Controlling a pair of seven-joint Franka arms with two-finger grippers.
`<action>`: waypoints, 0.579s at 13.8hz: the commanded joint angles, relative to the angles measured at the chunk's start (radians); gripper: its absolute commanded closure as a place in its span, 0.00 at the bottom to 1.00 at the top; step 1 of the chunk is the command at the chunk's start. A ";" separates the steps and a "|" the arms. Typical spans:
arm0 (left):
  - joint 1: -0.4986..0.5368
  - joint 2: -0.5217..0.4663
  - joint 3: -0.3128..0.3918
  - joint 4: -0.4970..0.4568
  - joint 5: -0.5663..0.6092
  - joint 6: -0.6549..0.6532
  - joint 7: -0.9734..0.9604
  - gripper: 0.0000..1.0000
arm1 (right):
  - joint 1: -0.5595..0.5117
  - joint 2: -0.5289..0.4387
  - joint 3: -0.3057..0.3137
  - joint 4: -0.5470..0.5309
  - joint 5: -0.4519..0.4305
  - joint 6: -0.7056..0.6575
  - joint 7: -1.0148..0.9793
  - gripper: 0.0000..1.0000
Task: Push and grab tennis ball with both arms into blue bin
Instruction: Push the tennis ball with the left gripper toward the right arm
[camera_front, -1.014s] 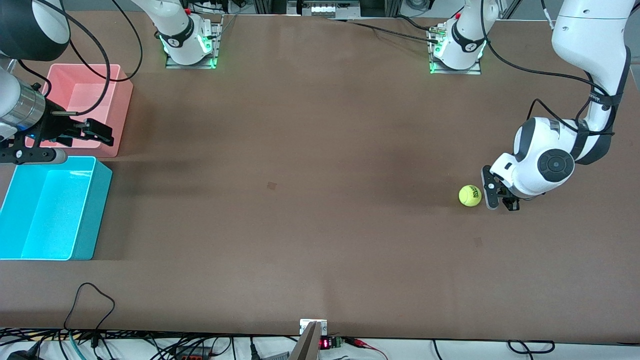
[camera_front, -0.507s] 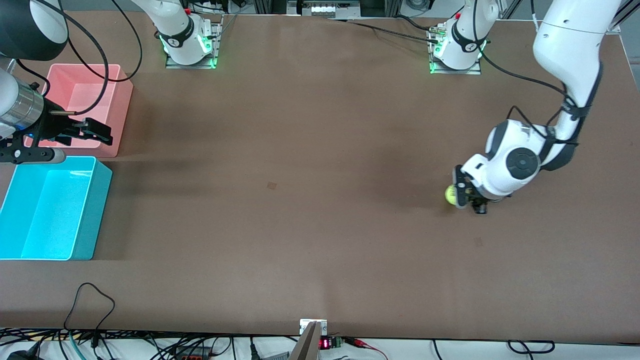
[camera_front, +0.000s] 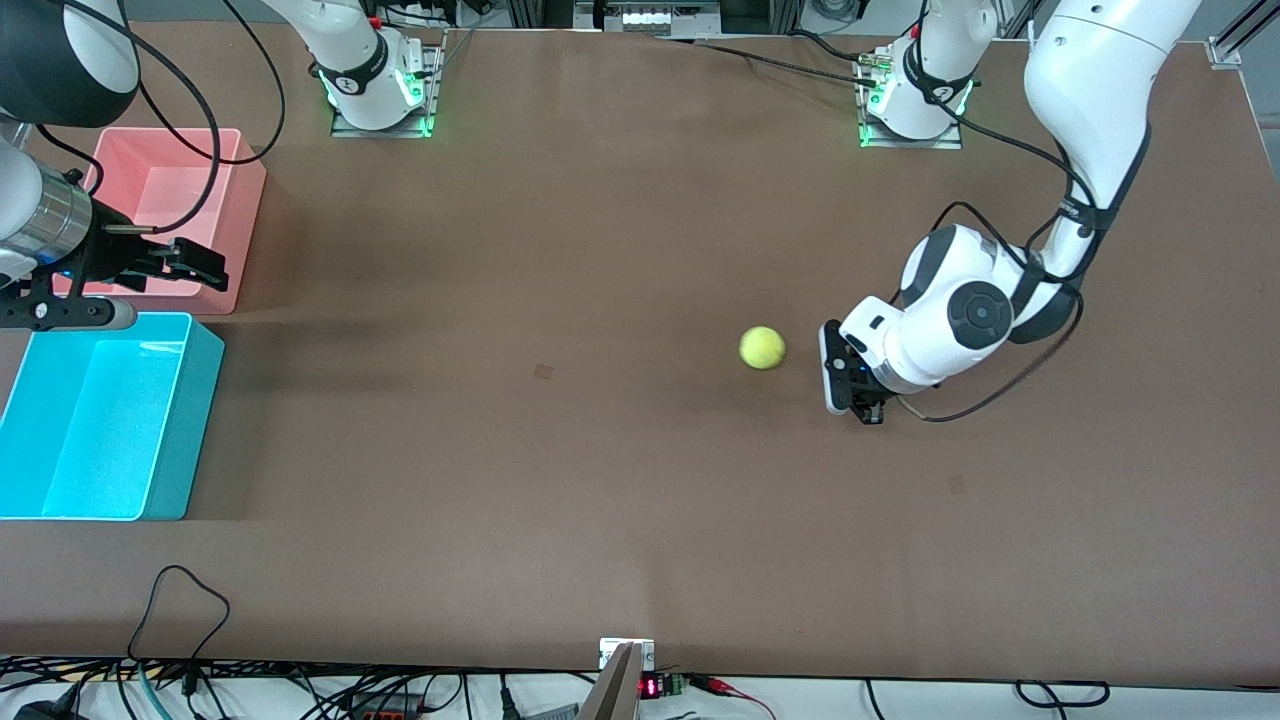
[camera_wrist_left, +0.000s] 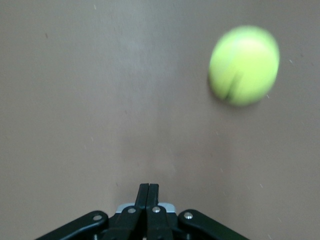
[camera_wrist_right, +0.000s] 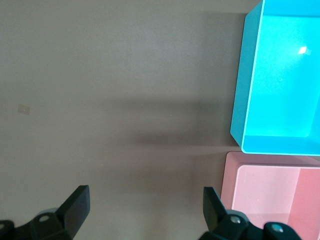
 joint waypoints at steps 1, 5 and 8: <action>0.045 -0.042 -0.002 0.004 -0.022 -0.112 0.020 1.00 | 0.009 0.010 0.008 -0.001 0.003 -0.013 0.008 0.00; 0.134 -0.105 0.016 0.036 -0.015 -0.334 0.010 1.00 | 0.008 -0.002 0.008 -0.114 0.005 -0.017 -0.007 0.00; 0.214 -0.108 0.019 0.139 0.024 -0.521 -0.004 1.00 | 0.005 -0.058 0.005 -0.259 0.003 0.026 -0.009 0.00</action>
